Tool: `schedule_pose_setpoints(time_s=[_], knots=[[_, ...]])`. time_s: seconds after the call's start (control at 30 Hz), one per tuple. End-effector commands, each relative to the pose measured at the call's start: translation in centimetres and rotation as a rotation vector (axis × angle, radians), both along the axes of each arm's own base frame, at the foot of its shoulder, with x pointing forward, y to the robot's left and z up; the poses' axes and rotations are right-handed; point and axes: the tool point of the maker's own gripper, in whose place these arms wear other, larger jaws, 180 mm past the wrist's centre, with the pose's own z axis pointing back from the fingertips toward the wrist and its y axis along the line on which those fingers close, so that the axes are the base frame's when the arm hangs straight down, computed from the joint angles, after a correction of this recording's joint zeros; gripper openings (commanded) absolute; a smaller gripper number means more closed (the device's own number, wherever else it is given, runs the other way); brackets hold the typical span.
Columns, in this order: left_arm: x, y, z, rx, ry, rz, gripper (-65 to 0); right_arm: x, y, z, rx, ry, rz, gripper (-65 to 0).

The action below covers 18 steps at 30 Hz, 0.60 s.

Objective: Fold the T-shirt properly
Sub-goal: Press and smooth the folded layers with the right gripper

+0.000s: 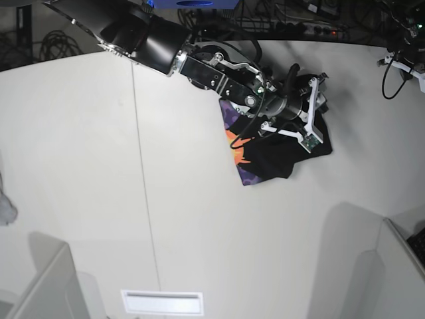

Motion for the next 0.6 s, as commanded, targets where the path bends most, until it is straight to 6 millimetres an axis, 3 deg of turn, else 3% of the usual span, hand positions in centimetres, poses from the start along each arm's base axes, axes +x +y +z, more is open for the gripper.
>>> schedule_pose_setpoints(time_s=[0.0,0.23,0.43,0.57], knots=[[0.3,0.7,1.1,0.033,-0.016,-0.014,-65.0,0.6,1.2,2.0,0.054,-0.041,0.011,-32.1],[0.3,0.7,1.1,0.033,-0.016,-0.014,-65.0,-1.9,2.5,2.0,0.043,-0.081,0.144,-32.1],[0.3,0.7,1.1,0.033,-0.016,-0.014,-65.0,-2.2,2.7,2.1,0.045,-0.086,0.162,-32.1],[0.3,0.7,1.1,0.033,-0.019,-0.015,-65.0,-3.4,3.4,3.3,0.088,-0.113,0.243,-32.9]])
